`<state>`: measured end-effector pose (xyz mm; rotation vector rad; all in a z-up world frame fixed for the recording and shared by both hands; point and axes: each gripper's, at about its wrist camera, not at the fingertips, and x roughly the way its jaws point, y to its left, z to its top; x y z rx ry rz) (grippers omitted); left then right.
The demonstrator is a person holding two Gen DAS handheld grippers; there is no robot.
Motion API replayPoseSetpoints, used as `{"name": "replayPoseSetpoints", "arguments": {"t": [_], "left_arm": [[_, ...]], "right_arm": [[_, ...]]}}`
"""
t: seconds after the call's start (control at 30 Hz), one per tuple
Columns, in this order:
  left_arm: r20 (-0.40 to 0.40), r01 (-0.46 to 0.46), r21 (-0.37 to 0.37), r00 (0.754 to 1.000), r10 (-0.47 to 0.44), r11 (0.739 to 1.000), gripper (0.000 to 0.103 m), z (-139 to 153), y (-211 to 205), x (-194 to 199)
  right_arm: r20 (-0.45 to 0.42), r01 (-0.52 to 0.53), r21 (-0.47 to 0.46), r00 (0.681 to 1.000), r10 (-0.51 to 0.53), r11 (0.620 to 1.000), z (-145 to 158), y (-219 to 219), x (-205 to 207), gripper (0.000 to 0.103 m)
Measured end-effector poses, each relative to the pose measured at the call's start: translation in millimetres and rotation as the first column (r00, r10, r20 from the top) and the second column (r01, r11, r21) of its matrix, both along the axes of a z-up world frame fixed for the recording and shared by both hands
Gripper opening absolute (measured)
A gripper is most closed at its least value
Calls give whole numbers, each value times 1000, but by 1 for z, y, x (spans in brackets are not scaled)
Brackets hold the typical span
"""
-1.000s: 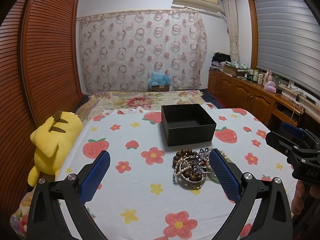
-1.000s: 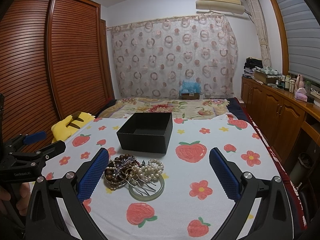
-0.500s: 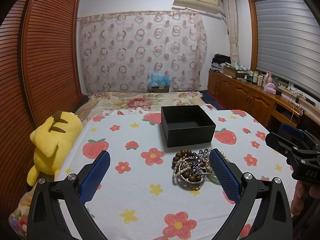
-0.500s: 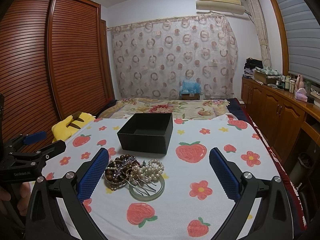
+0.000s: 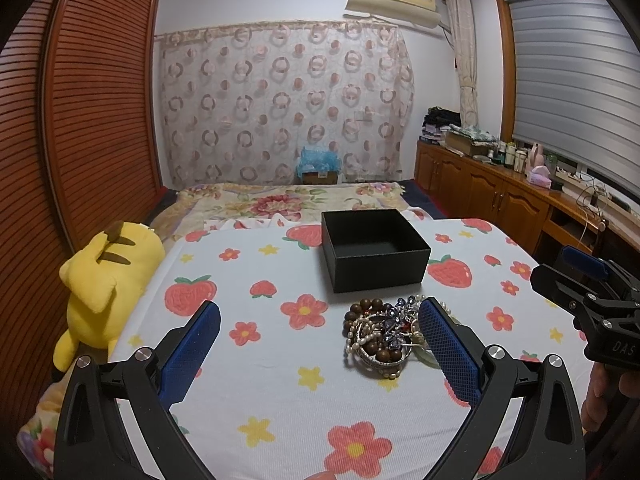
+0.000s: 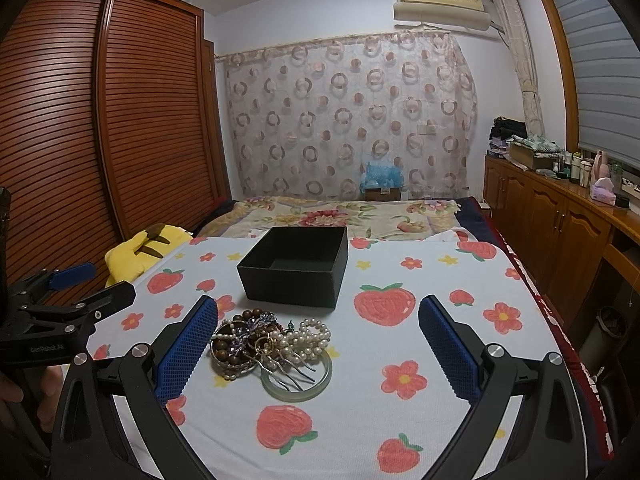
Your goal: Organize jewelry
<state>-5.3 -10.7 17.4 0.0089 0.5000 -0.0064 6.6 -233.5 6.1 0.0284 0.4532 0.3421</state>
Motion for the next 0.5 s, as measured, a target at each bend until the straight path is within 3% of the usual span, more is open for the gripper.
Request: {"name": "replayPoseSetpoints", "arguments": {"t": [0.5], "left_arm": [[-12, 2, -1, 1000, -2, 1000, 96, 11, -8, -3]], "right_arm": [[-15, -27, 0, 1000, 27, 1000, 1, 1, -3, 101]]}}
